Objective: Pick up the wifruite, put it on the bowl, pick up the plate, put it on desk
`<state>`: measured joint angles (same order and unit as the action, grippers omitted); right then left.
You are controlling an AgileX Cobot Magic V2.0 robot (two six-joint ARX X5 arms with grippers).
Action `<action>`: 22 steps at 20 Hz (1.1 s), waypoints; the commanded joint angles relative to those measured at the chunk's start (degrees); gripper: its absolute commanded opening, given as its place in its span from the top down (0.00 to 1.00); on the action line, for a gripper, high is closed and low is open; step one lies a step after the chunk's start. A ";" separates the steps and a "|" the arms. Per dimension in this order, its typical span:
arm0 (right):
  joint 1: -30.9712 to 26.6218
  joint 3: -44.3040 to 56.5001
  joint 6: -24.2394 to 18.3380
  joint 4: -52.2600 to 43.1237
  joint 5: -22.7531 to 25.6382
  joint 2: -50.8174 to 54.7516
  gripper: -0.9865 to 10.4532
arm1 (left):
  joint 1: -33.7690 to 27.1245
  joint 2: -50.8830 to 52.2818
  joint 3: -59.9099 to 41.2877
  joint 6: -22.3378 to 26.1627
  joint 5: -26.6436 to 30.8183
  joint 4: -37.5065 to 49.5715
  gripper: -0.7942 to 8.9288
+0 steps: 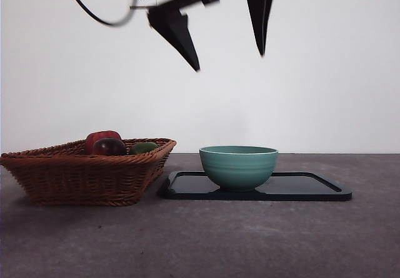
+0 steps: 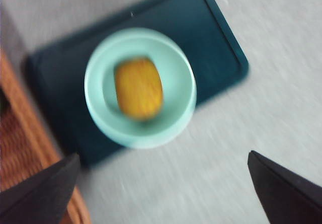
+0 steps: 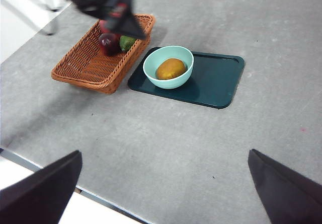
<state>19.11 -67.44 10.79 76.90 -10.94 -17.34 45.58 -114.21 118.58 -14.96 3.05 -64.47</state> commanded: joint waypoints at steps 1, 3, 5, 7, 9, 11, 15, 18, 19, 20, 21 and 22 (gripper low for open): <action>0.26 -0.61 0.57 4.28 -0.20 -0.11 0.43 | -0.17 -6.51 5.79 4.90 -0.07 0.42 0.38; 0.26 -0.61 0.57 4.28 -0.20 -0.11 0.43 | -0.61 -10.67 7.80 6.14 -0.07 1.51 0.38; 0.26 -0.61 0.57 4.28 -0.22 -0.11 0.43 | -1.01 -13.68 8.33 7.02 -0.04 3.08 0.38; 0.26 -0.61 0.57 4.28 -0.20 -0.11 0.43 | -1.55 -15.87 8.33 6.73 -0.04 4.59 0.42; 0.26 -0.61 0.55 4.28 -0.20 -0.11 0.43 | -1.75 -17.46 8.33 6.71 -0.09 6.49 0.45; 0.26 -0.61 0.57 4.28 -0.22 -0.11 0.43 | -1.75 -18.71 8.33 6.51 -0.15 7.63 0.45; 0.26 -0.61 0.57 4.28 -0.22 -0.11 0.43 | -1.75 -20.79 8.33 6.08 -0.15 7.28 0.45; 0.26 -0.61 0.57 4.28 -0.22 -0.09 0.43 | -1.84 -21.94 8.33 5.70 -0.15 6.73 0.45; 0.26 -0.61 0.57 4.28 -0.22 -0.11 0.43 | -1.86 -22.25 8.33 5.73 -0.15 6.80 0.45; 0.26 -0.61 0.57 4.28 -0.22 -0.11 0.43 | -1.92 -22.38 8.33 5.70 -0.15 6.80 0.45; 0.26 -0.61 0.57 4.28 -0.22 -0.11 0.43 | -2.03 -22.58 8.33 5.70 -0.15 6.80 0.45; 0.26 -0.61 0.57 4.28 -0.22 -0.11 0.43 | -2.08 -22.67 8.33 5.70 -0.15 6.80 0.45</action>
<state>19.11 -67.44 10.79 76.90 -10.94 -17.34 43.33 -134.96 125.23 -8.95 3.01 -58.04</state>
